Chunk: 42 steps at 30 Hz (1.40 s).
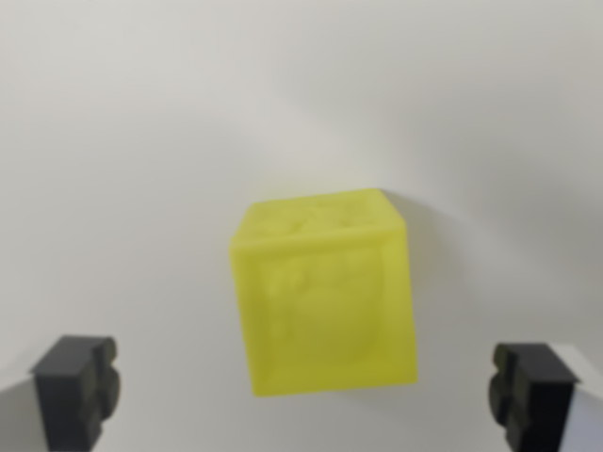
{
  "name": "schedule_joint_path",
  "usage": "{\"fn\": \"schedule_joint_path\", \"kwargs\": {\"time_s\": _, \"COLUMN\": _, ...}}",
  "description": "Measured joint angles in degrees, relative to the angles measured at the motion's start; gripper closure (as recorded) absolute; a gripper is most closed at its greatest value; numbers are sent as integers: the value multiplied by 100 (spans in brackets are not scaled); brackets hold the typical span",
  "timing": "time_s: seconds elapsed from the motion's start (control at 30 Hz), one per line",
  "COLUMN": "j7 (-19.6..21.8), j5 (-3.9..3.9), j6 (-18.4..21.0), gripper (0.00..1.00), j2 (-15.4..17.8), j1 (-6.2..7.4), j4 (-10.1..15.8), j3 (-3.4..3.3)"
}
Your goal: Pick yellow cube
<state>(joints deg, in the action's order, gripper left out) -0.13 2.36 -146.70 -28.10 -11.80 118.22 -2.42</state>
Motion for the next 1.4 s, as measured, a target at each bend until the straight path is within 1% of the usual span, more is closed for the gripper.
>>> {"fn": "schedule_joint_path", "kwargs": {"time_s": 0.4, "j7": -502, "j5": 18, "j6": -239, "gripper": 0, "j2": -361, "j1": -78, "j4": -84, "j3": 0}}
{"fn": "schedule_joint_path", "kwargs": {"time_s": 1.03, "j7": -619, "j5": 92, "j6": -661, "gripper": 0, "j2": -974, "j1": -78, "j4": -260, "j3": -2}}
{"fn": "schedule_joint_path", "kwargs": {"time_s": 1.37, "j7": -640, "j5": 101, "j6": -688, "gripper": 0, "j2": -1020, "j1": -77, "j4": -278, "j3": -4}}
{"fn": "schedule_joint_path", "kwargs": {"time_s": 1.4, "j7": -640, "j5": 101, "j6": -688, "gripper": 100, "j2": -1020, "j1": -77, "j4": -278, "j3": -4}}
